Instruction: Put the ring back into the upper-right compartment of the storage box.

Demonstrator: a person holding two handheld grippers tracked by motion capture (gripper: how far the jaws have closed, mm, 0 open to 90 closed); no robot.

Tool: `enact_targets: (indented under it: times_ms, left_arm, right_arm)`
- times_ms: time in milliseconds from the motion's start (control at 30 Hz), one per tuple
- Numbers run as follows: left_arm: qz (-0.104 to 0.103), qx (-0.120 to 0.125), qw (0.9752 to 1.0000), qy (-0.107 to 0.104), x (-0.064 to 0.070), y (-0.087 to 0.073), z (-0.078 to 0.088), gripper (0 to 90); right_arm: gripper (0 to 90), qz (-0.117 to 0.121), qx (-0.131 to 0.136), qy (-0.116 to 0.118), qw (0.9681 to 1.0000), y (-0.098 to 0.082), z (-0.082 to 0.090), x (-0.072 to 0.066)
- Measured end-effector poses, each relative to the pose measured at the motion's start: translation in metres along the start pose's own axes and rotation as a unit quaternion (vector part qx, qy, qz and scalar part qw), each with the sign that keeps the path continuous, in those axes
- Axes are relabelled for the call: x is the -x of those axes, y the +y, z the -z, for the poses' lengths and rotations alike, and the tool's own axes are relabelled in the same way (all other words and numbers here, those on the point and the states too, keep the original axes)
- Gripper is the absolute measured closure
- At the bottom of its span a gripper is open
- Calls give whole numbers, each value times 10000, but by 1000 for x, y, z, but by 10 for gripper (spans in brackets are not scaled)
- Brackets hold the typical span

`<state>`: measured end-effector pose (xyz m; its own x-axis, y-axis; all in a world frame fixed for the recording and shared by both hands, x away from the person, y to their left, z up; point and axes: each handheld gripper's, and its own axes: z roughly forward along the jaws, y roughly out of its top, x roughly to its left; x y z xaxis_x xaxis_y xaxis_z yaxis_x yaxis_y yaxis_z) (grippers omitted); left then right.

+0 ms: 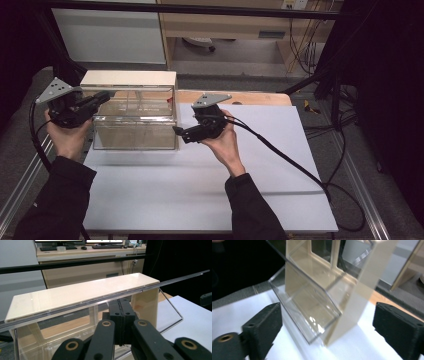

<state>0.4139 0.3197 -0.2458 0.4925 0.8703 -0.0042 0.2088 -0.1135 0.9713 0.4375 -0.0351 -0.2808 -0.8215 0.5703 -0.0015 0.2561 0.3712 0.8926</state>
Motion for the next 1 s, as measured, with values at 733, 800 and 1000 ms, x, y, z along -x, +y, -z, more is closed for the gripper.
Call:
enact_targets:
  times_ms: [733,800,1000]
  left_arm:
    - [-23,-70,10000,24,2,-3,0,899]
    - [-11,-66,10000,14,1,-3,0,899]
    - [-11,-70,10000,7,1,-4,0,899]
  right_arm:
    - [7,-535,-363,-493,9967,-106,64,43]
    - [7,-584,-396,-571,9959,-116,70,47]
    - [6,-790,-466,-684,9934,-146,91,61]
